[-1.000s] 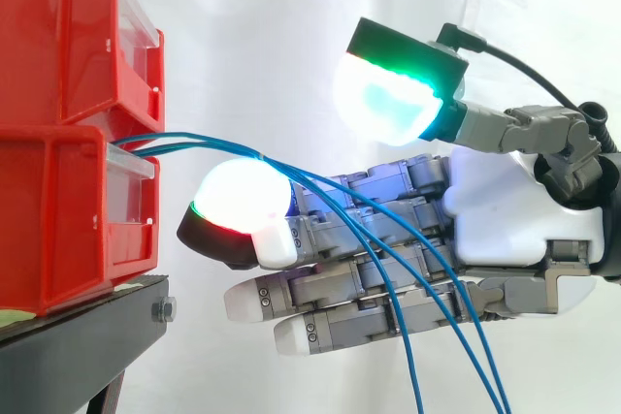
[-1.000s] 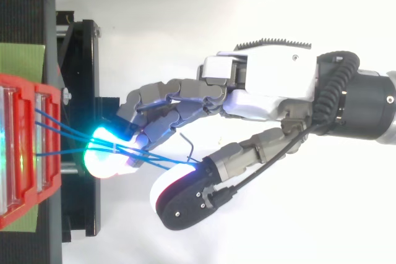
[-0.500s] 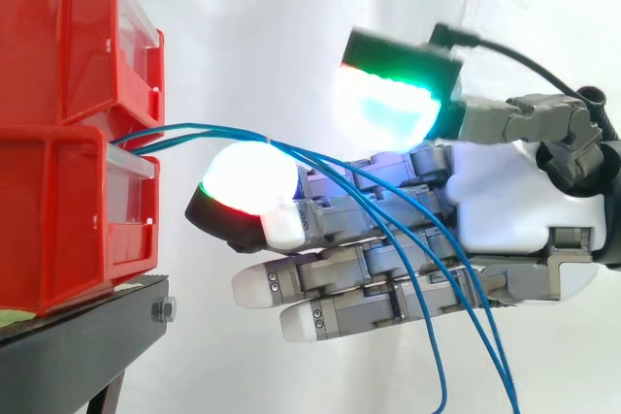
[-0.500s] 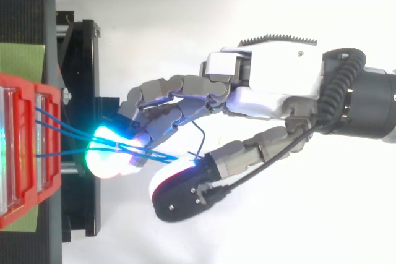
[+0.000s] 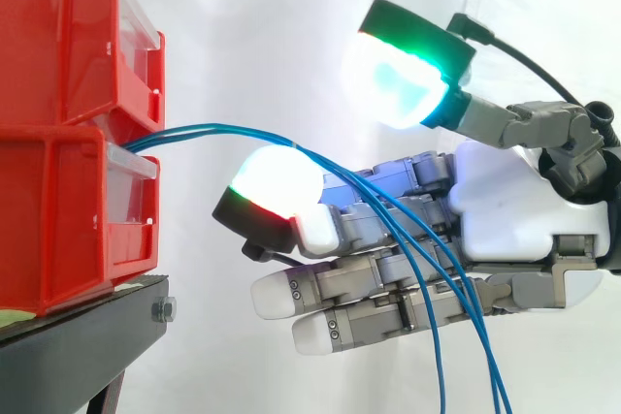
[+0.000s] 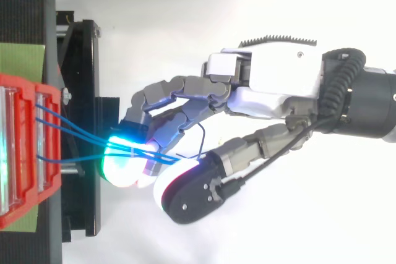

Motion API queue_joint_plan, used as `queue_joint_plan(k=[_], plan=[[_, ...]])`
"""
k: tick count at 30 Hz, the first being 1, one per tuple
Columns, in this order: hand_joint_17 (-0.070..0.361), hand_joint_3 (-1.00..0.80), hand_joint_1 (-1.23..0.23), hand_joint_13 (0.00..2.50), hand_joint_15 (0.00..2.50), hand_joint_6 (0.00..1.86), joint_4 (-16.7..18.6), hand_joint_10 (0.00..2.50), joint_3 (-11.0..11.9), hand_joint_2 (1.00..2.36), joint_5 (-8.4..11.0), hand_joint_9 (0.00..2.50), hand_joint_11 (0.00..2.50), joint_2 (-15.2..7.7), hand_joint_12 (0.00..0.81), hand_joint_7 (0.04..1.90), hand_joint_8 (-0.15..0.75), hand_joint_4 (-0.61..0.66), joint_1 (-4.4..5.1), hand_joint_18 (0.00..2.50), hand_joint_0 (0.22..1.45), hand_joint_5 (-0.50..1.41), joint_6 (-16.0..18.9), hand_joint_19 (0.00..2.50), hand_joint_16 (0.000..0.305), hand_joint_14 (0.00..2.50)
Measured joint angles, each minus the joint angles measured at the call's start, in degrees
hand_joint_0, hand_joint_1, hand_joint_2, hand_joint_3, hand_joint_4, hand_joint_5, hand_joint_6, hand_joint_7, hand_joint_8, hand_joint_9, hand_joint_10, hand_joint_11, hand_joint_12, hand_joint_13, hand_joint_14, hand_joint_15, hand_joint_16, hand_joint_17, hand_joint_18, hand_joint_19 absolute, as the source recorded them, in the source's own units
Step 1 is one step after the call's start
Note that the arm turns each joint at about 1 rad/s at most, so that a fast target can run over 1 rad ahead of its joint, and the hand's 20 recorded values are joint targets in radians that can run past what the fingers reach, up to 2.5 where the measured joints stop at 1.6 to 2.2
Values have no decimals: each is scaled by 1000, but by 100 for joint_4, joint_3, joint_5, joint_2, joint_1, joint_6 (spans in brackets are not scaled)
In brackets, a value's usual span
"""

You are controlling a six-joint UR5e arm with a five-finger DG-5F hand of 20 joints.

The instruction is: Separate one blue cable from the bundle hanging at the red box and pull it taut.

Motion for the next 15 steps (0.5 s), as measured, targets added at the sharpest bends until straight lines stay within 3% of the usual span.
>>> queue_joint_plan(k=[3, 6, 13, 15], plan=[[71, -331, -512, 614, 267, 885, -11, 13, 0, 1013, -1, 710, 494, -1, 316, 1280, 349, 204, 0, 430, 594, -170, 0, 223, 32, 10], [73, -106, -632, 657, 323, 904, -14, 16, 0, 1022, -1, 738, 559, -1, 324, 1348, 361, 223, 1, 467, 579, -171, 0, 237, 32, 12], [78, 26, -757, 673, 360, 944, -16, 14, 0, 1022, -5, 729, 620, -1, 341, 1354, 358, 104, 1, 492, 619, -189, -3, 244, 35, 13], [75, -107, -751, 651, 377, 946, -16, 15, 0, 1023, -3, 714, 634, -1, 332, 1262, 347, 175, 1, 464, 604, -199, -5, 255, 34, 14]])
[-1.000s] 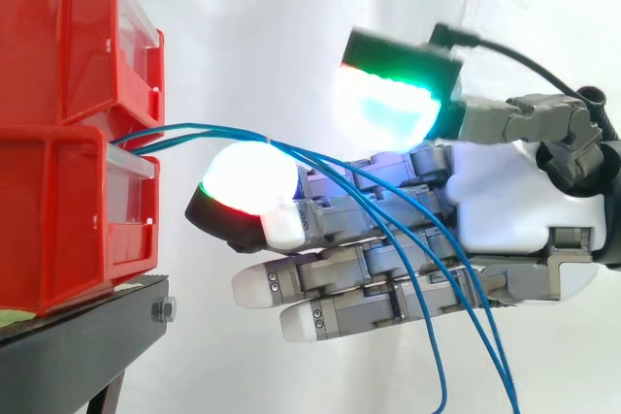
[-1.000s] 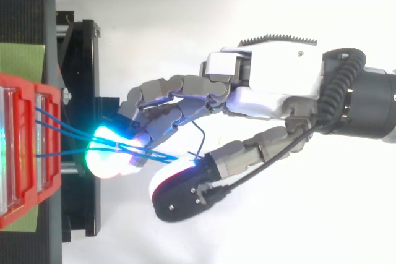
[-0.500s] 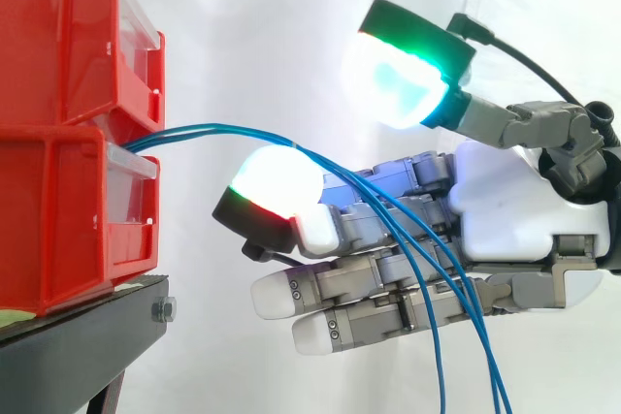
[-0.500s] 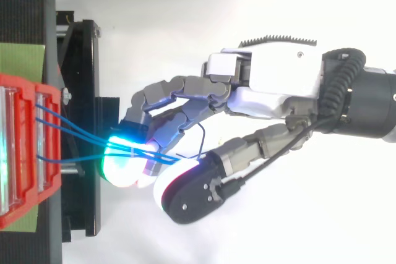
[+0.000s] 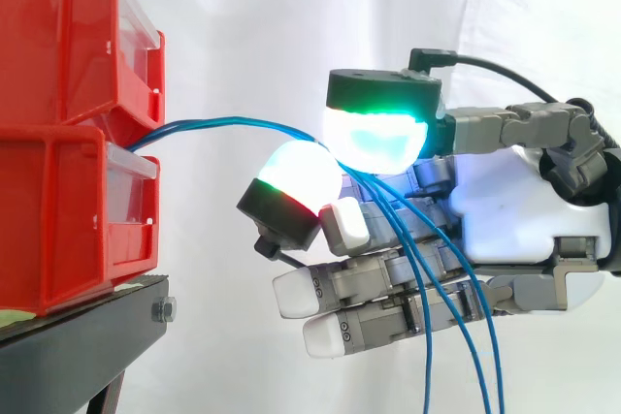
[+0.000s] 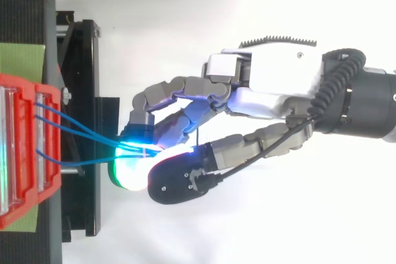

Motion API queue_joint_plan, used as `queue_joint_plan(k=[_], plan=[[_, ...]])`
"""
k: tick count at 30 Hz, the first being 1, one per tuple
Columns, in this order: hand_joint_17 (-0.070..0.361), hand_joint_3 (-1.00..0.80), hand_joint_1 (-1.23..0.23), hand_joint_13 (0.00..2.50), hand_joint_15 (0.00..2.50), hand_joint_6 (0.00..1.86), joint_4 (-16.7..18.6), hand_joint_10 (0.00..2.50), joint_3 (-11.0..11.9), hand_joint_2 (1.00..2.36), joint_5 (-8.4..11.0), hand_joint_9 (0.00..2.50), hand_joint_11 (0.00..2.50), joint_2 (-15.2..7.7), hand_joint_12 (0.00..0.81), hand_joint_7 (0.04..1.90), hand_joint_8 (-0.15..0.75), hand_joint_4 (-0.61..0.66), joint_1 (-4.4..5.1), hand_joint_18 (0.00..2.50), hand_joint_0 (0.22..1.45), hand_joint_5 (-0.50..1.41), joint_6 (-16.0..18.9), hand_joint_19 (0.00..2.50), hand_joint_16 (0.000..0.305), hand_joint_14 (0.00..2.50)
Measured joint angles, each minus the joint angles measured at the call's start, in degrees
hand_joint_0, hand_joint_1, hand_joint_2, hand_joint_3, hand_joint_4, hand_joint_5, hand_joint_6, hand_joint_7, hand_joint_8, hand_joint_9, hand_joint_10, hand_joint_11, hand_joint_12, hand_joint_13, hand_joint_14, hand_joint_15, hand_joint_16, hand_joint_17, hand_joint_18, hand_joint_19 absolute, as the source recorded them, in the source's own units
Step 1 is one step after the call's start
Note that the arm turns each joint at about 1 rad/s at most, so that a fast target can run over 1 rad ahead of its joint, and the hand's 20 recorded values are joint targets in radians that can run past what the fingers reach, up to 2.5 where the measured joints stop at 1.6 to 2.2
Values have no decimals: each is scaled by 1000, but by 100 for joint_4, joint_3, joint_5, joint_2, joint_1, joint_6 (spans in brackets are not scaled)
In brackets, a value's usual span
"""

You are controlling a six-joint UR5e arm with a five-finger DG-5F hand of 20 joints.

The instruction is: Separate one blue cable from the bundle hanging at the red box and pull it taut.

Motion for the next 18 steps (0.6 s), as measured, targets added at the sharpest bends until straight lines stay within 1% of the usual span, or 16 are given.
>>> queue_joint_plan(k=[1, 2, 3, 4, 6, 8, 10, 11, 13, 14, 16, 18], plan=[[76, -180, -739, 644, 367, 942, 0, 15, 0, 1021, 2, 715, 633, 0, 335, 1241, 345, 193, 0, 461, 601, -197, -1, 262, 34, 15], [77, -344, -698, 645, 371, 932, 0, 15, 0, 1012, 5, 722, 629, 1, 336, 1247, 350, 207, 1, 462, 575, -190, -1, 271, 34, 14], [80, -446, -632, 647, 371, 923, 0, 15, 0, 1004, 8, 738, 640, 0, 341, 1242, 356, 209, 1, 460, 556, -183, -1, 275, 35, 13], [80, -470, -605, 648, 370, 921, 0, 14, 0, 1002, 11, 744, 637, 0, 343, 1243, 357, 211, 0, 461, 550, -181, -1, 274, 36, 13], [80, -487, -445, 652, 376, 909, -1, 17, 0, 1001, 14, 755, 632, -1, 341, 1234, 359, 204, -1, 456, 560, -176, 1, 282, 35, 14], [78, -427, -420, 654, 380, 895, -6, 15, 0, 1007, 17, 782, 655, -1, 338, 1263, 353, 193, -4, 448, 598, -170, 3, 290, 35, 14], [78, -348, -453, 653, 384, 893, -15, 17, 0, 1012, 20, 786, 665, -1, 339, 1260, 356, 186, -7, 450, 601, -165, 4, 301, 35, 14], [79, -223, -522, 663, 391, 892, -19, 18, 0, 1018, 21, 787, 680, -1, 342, 1287, 361, 198, -8, 456, 582, -165, 3, 298, 35, 14], [80, -95, -629, 667, 401, 893, -26, 16, 0, 1022, 25, 805, 767, 0, 347, 1362, 361, 221, -9, 465, 577, -168, 0, 307, 36, 14], [89, -33, -683, 683, 409, 905, -29, 15, 0, 1020, 26, 838, 851, -1, 364, 1366, 375, 202, -9, 497, 585, -171, -1, 296, 39, 14], [92, 31, -721, 697, 432, 917, -32, 16, 0, 1020, 27, 861, 915, 0, 372, 1409, 380, 136, -9, 517, 602, -174, -1, 308, 41, 17], [95, 69, -751, 702, 446, 920, -34, 16, 0, 1018, 28, 863, 925, -1, 375, 1480, 381, 118, -10, 529, 617, -175, 0, 317, 42, 15]])
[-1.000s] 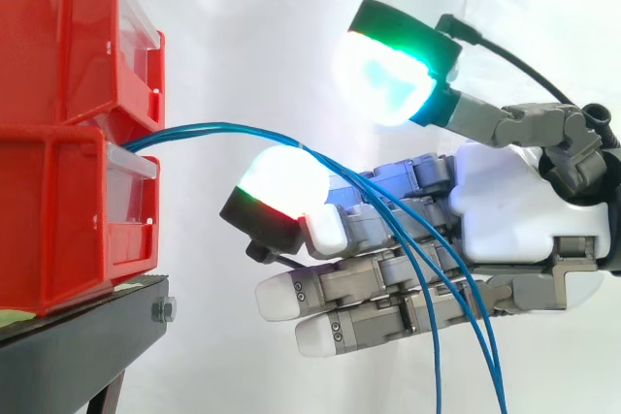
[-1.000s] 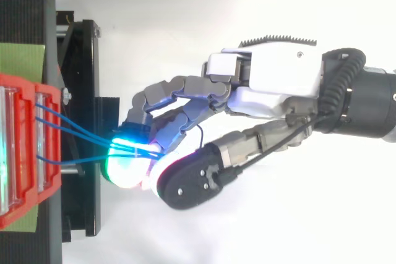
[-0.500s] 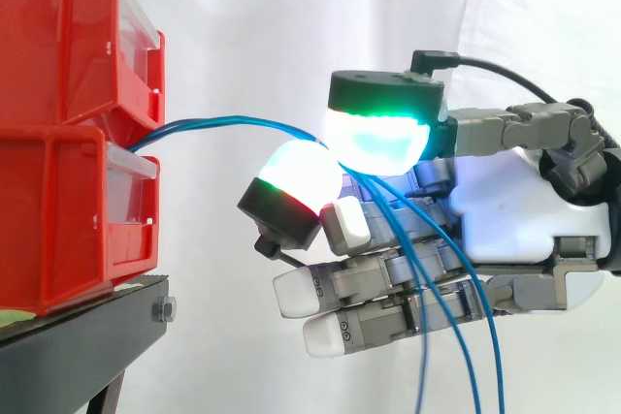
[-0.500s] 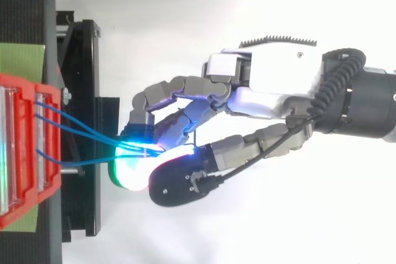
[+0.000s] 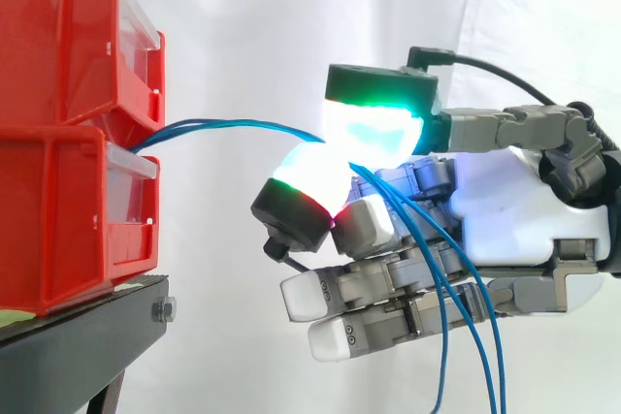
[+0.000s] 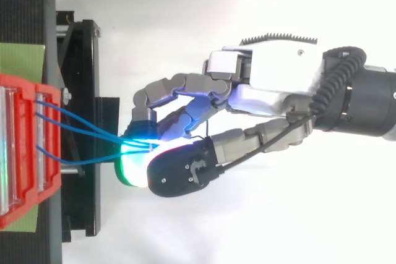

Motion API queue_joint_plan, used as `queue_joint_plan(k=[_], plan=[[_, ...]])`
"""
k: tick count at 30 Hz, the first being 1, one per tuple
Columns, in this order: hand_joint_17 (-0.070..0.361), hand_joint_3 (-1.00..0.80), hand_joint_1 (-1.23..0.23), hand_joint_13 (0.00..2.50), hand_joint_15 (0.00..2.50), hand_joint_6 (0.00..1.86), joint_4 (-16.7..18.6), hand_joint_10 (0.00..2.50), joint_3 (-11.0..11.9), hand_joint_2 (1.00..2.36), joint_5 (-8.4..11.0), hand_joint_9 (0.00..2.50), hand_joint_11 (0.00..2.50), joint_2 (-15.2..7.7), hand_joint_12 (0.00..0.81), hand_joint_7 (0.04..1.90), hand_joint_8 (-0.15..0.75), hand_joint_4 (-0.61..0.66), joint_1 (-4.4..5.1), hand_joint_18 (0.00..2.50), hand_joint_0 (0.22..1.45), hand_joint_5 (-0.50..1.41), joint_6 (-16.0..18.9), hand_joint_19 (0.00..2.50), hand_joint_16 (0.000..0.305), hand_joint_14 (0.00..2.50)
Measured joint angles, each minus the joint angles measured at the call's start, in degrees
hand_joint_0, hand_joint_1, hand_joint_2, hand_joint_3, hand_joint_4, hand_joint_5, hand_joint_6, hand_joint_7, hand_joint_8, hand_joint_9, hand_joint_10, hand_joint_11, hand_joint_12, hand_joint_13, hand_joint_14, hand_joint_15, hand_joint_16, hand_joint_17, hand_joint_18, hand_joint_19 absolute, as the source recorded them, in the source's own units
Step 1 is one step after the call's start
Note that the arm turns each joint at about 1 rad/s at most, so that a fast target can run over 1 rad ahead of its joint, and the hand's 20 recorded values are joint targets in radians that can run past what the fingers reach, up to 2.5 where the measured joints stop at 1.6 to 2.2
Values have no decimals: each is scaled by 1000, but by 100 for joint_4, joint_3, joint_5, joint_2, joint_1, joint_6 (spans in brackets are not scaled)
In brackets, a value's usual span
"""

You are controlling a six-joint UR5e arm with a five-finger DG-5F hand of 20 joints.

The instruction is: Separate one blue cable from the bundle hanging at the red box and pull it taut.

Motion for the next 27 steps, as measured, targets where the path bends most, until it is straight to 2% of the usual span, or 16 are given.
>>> queue_joint_plan(k=[2, 4, 6, 8, 9, 10, 12, 14, 17, 18, 20, 23, 24, 27], plan=[[93, 77, -768, 697, 462, 925, -1, 16, 0, 1019, 0, 853, 945, 1, 372, 1492, 371, 94, 0, 530, 630, -177, -1, 337, 42, 16], [92, 49, -776, 689, 462, 942, -1, 16, 0, 1019, 0, 845, 963, 0, 370, 1393, 361, 85, -1, 524, 639, -187, -2, 340, 41, 16], [89, -304, -730, 649, 473, 935, -1, 18, 0, 1015, 0, 817, 942, 2, 359, 1243, 345, 184, 0, 482, 583, -189, -3, 370, 39, 17], [93, -444, -643, 647, 469, 928, -2, 18, 0, 1004, 1, 819, 935, 2, 366, 1190, 354, 186, 3, 475, 545, -184, -4, 376, 41, 16], [94, -471, -544, 647, 471, 907, -1, 20, 0, 1002, 0, 836, 926, 3, 369, 1231, 360, 195, 3, 474, 540, -177, -4, 381, 42, 18], [93, -470, -511, 647, 478, 899, -1, 17, 0, 1002, 0, 837, 918, 4, 366, 1244, 358, 192, 3, 472, 546, -174, -4, 391, 42, 17], [90, -391, -435, 646, 476, 881, -2, 19, 0, 1009, 0, 845, 915, 2, 358, 1302, 354, 186, 2, 459, 599, -165, -4, 402, 40, 18], [90, -280, -450, 649, 471, 882, -2, 18, 0, 1017, 1, 850, 917, 2, 361, 1319, 357, 191, 2, 463, 590, -163, -6, 394, 40, 17], [101, -69, -565, 673, 472, 888, -2, 16, 0, 1019, 1, 862, 931, 3, 386, 1406, 383, 237, 4, 503, 569, -163, -10, 378, 45, 16], [107, 13, -674, 688, 473, 908, -1, 15, 0, 1015, 1, 873, 951, 4, 400, 1408, 396, 204, 4, 528, 592, -169, -11, 369, 48, 17], [108, 101, -726, 704, 487, 920, -1, 14, 0, 1013, 1, 897, 1015, 3, 399, 1485, 392, 128, 5, 548, 621, -173, -12, 367, 48, 17], [105, 137, -749, 707, 494, 934, -1, 14, 0, 1013, 5, 892, 1011, 2, 395, 1518, 384, 67, 2, 549, 646, -177, -13, 370, 47, 16], [105, 132, -754, 706, 499, 942, -2, 14, 0, 1013, 5, 889, 1017, 3, 395, 1477, 382, 54, 3, 548, 650, -182, -13, 382, 47, 16], [103, 93, -765, 695, 500, 946, -2, 15, 0, 1014, 4, 871, 1016, 2, 390, 1431, 373, 76, 3, 539, 658, -193, -13, 385, 46, 18]])
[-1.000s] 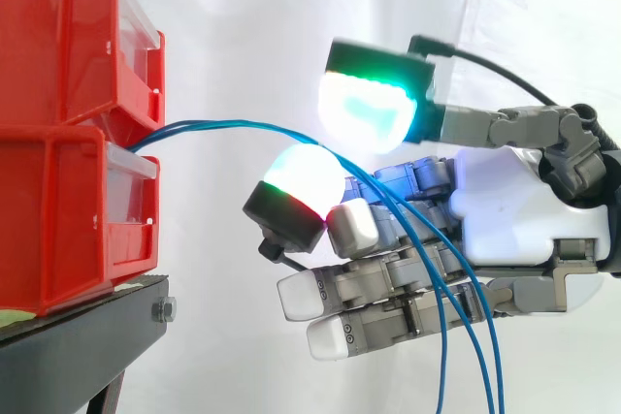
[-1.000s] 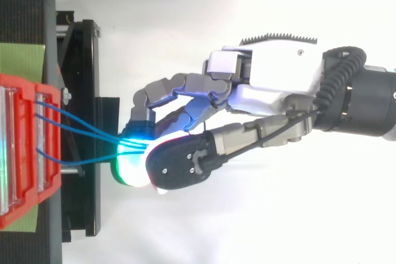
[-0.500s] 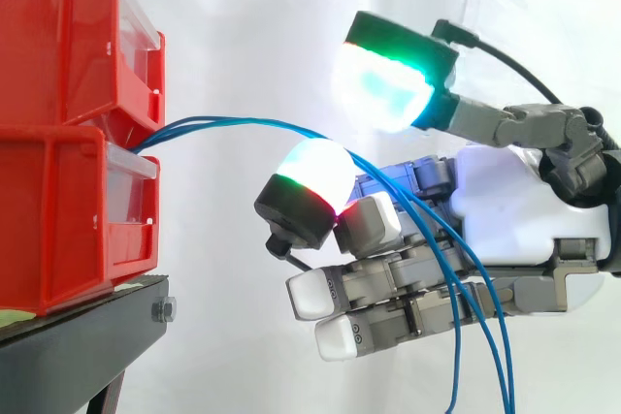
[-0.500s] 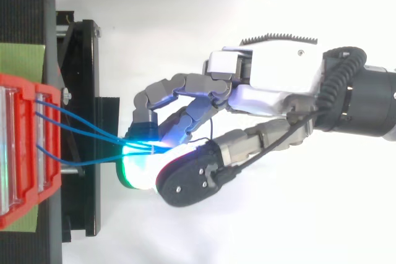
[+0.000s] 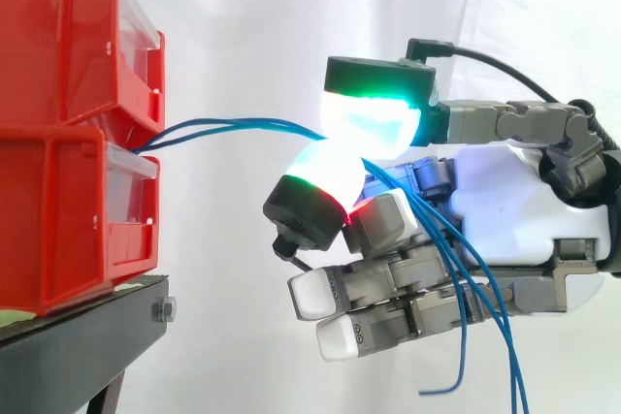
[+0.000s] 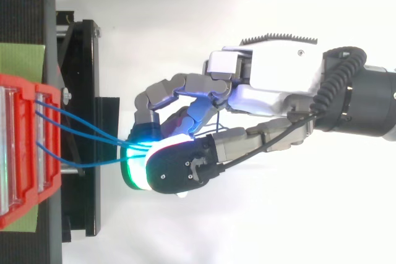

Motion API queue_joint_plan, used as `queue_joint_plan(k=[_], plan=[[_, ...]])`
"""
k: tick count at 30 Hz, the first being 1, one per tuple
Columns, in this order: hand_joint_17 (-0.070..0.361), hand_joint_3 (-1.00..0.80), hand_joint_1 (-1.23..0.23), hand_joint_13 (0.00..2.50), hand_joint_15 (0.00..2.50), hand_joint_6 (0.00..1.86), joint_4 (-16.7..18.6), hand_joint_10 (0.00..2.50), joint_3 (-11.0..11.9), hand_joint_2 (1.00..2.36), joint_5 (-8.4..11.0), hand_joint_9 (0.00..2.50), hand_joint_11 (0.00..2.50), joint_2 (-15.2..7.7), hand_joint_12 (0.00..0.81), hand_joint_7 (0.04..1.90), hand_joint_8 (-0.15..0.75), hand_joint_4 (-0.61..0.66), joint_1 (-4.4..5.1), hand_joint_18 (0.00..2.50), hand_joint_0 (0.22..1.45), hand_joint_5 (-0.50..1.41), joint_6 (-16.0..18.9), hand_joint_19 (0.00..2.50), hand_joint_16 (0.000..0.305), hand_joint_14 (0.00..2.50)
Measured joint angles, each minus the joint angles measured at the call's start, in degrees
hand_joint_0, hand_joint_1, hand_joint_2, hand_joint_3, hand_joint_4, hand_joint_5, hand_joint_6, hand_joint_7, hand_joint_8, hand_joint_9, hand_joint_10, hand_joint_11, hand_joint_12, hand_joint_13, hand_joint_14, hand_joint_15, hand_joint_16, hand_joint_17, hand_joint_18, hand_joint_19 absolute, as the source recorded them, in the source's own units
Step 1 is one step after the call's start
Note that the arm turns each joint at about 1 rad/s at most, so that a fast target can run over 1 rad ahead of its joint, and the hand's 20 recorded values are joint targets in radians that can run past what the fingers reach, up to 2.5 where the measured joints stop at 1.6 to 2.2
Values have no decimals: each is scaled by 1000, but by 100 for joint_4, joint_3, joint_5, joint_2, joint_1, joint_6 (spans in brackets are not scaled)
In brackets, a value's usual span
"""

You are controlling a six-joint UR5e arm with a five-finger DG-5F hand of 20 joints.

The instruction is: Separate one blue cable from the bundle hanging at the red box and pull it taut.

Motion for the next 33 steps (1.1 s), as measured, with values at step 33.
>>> queue_joint_plan(k=[33], plan=[[96, -174, -736, 675, 536, 936, 0, 17, 2, 1020, 37, 882, 1042, 2, 371, 1388, 346, 114, 13, 513, 647, -187, -9, 427, 42, 18]])
